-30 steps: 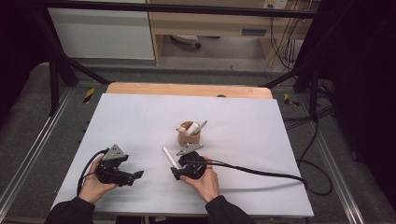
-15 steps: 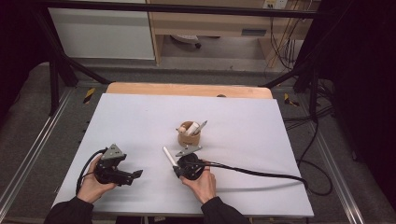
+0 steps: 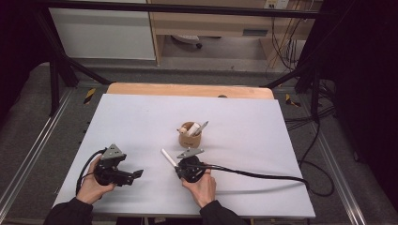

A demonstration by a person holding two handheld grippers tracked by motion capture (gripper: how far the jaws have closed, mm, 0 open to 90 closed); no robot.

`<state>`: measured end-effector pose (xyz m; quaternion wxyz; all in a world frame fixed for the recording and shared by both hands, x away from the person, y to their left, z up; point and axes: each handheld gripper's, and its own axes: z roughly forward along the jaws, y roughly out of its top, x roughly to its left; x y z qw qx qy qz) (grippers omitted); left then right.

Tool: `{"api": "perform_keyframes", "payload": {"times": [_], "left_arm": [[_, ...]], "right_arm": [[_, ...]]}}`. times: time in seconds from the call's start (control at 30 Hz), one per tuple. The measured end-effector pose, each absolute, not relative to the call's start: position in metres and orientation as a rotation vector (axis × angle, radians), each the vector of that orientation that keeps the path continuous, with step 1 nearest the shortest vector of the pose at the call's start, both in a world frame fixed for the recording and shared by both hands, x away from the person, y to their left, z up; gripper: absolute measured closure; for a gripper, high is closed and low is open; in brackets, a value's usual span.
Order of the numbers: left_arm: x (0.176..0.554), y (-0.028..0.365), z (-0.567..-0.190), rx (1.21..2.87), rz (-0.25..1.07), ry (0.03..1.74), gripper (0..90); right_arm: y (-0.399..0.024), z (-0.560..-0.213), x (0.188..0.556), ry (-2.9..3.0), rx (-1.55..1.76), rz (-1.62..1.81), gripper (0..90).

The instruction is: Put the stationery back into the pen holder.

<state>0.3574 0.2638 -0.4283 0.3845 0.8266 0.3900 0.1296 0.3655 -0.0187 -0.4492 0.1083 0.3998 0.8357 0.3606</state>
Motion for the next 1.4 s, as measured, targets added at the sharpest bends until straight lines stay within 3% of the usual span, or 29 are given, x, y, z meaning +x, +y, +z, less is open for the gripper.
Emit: {"api": "perform_keyframes", "payload": {"times": [0.63,1.4], "left_arm": [[0.354,0.251,-0.424,2.170,0.355,0.894,4.5],[0.351,0.193,-0.396,2.305,0.542,0.518,6.0]], "right_arm": [[-0.059,-0.408,0.371,2.648,0.898,1.138,79.1],[-0.106,-0.384,0.372,2.801,0.779,1.146,79.0]]}}
